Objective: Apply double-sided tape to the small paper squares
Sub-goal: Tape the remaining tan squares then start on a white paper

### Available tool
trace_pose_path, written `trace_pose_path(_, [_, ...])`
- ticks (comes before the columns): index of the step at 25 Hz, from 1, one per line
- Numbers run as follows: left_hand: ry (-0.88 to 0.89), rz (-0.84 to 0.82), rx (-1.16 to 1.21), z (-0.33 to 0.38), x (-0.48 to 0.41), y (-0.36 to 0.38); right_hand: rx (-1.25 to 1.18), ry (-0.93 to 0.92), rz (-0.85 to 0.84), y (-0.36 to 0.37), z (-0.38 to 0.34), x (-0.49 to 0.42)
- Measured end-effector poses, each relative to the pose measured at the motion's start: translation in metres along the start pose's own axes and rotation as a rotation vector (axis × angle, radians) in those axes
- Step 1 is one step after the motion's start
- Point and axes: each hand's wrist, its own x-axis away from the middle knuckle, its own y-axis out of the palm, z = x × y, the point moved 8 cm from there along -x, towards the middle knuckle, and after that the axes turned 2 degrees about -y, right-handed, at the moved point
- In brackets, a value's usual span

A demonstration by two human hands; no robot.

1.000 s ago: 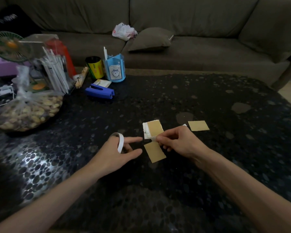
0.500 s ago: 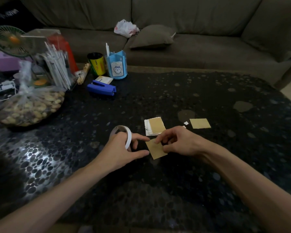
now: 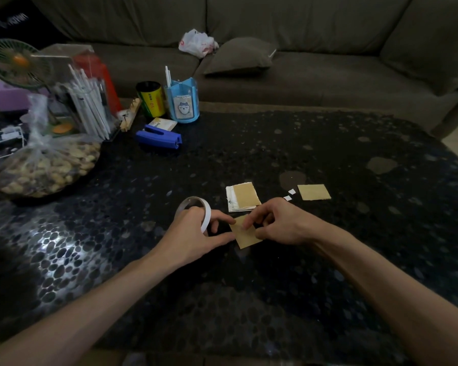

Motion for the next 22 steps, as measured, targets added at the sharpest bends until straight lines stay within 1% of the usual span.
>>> trace_pose_path(18, [0.016,0.018,-0.11,0.0035,-0.0004,0.0009,0.006,0.071,0.112,-0.0051,0.0007,0.0013])
trace_pose_path(22, [0.068,0.036,-0.167,0.0054,0.0042,-0.0008,0.016,0.085,0.136,-0.0068,0.0017,-0.0006])
